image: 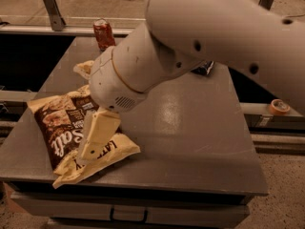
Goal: Pick brown chip bag
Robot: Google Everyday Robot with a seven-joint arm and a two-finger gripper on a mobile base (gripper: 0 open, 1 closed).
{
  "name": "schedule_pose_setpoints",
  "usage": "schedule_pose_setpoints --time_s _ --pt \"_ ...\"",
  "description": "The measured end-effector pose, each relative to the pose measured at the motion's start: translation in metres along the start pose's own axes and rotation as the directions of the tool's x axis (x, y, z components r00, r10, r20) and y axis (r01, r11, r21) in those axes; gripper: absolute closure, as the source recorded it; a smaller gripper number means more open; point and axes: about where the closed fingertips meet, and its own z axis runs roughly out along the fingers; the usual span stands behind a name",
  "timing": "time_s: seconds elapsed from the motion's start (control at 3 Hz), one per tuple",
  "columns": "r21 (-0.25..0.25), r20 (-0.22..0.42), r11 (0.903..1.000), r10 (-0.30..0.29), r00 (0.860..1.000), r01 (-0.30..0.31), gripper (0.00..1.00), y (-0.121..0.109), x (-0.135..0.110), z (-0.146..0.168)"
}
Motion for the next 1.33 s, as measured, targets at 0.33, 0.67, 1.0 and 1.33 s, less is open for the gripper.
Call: schedule_pose_setpoints --time_s 0.33,0.67,1.0,1.33 --pt "-0.007 0.007 0.9991 -0.041 0.999 0.041 0.00 -0.002 -0.001 0.047" --pt "-0.021 -0.017 0.9990 -0.040 0.999 0.040 0.00 -0.002 0.012 0.070" --pt "-0.073 -0.038 0.9965 -0.042 0.998 0.039 0.18 0.011 0.023 0.092" --pt "-0.093 -0.057 0.9951 -0.041 0.998 0.036 0.42 0.014 0.031 0.101"
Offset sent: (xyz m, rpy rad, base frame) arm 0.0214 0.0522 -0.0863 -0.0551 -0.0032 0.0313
